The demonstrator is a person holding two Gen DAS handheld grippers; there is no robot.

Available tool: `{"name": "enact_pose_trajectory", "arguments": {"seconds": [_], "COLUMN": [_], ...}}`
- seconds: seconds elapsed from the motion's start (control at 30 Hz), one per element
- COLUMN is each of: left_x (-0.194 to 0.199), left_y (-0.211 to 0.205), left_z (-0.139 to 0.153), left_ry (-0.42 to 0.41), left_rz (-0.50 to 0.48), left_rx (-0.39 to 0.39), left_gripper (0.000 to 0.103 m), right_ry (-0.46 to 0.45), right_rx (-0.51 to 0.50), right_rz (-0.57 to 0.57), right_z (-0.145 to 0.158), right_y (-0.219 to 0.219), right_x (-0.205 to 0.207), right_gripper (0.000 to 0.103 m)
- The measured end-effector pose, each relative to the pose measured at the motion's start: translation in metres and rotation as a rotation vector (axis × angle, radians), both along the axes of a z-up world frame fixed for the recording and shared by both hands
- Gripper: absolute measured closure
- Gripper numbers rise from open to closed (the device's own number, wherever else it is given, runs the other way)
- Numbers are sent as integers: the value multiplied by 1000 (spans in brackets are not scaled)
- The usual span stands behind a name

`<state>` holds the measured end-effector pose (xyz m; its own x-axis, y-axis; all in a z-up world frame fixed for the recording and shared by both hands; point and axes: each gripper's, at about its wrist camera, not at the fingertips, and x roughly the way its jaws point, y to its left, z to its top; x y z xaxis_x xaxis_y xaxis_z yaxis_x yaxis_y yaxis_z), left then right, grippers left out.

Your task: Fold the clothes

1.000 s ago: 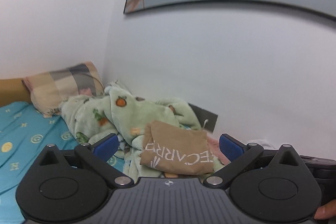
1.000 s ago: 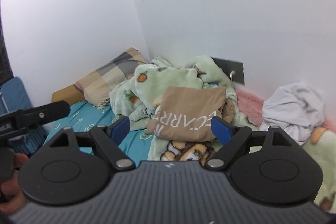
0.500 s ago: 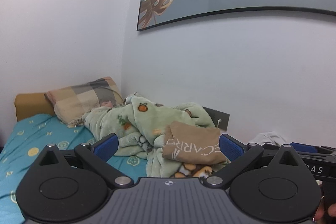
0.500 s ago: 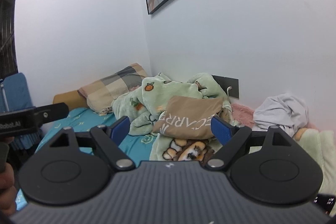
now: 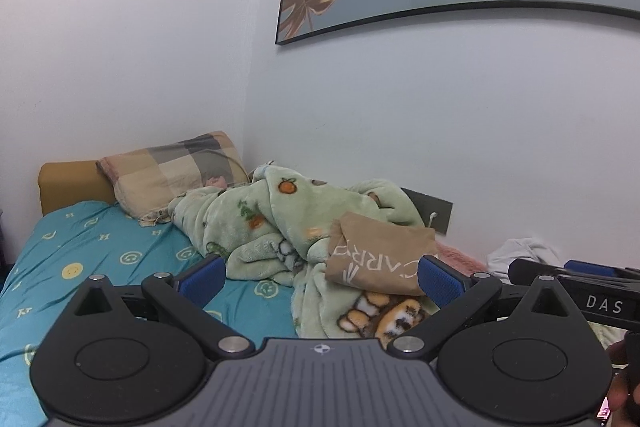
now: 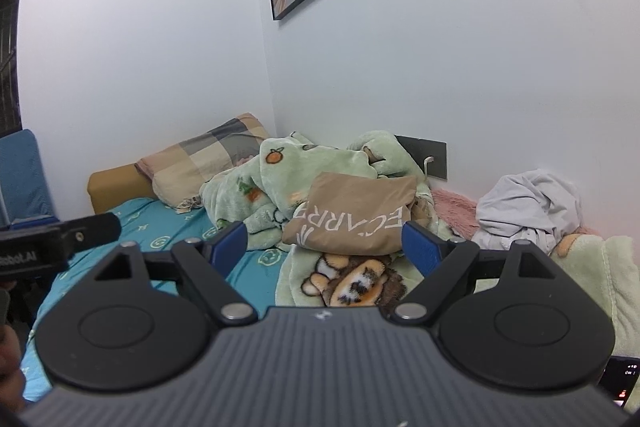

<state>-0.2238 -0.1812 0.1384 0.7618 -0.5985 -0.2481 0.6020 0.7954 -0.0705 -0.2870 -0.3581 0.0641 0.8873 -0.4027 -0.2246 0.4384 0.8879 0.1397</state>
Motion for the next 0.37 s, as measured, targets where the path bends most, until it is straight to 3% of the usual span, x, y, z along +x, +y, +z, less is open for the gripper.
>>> {"name": "enact_pose_trajectory", "arguments": {"seconds": [0.37], "left_x": [-3], "left_y": [1], "left_z": [2], "left_ry": [-2], "left_rz": [-16], "left_rx": [-2], "left_gripper": [0], "right_ry": [16], "right_rx": [-20], "right_rz": [3], "right_z": [1], "right_y": [9], "right_x": [-2], "right_gripper": [17]}}
